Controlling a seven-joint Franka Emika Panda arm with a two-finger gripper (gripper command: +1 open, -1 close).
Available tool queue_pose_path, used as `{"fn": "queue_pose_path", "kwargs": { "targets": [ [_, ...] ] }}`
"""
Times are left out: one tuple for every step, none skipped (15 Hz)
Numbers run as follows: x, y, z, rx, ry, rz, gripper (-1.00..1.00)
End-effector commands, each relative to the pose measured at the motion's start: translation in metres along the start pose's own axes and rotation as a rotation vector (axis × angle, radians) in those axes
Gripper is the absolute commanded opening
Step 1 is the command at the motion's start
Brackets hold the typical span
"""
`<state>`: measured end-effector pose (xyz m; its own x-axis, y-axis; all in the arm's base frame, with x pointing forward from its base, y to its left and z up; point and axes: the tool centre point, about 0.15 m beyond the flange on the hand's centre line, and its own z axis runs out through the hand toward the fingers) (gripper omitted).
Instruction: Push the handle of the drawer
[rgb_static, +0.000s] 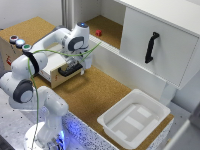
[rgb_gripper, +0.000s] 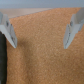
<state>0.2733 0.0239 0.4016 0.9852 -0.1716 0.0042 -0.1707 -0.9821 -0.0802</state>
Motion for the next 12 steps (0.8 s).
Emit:
{"fn": "queue_pose_path", "kwargs": {
  "targets": [
    [0.018,-0.013,0.055,0.016,-0.067,-0.068,-1.00],
    [0.020,-0.016,0.061,0.028,-0.069,-0.063,-1.00],
    [0.022,-0.019,0.064,0.043,-0.070,-0.067,-1.00],
    [0.024,-0.023,0.071,0.055,-0.084,-0.065,-1.00],
    [0.026,-0.026,0.076,0.076,-0.080,-0.083,-1.00],
    [0.032,-0.028,0.079,0.083,-0.085,-0.079,-1.00],
    [0.039,-0.032,0.081,0.074,-0.084,-0.089,-1.00],
    [0.047,-0.037,0.082,0.065,-0.086,-0.086,-1.00],
    [0.056,-0.044,0.080,0.056,-0.066,-0.088,-1.00],
    [0.065,-0.055,0.083,0.032,-0.056,-0.092,-1.00],
    [0.071,-0.064,0.086,0.015,-0.063,-0.089,-1.00],
    [0.079,-0.075,0.088,0.021,-0.063,-0.080,-1.00]
  ]
}}
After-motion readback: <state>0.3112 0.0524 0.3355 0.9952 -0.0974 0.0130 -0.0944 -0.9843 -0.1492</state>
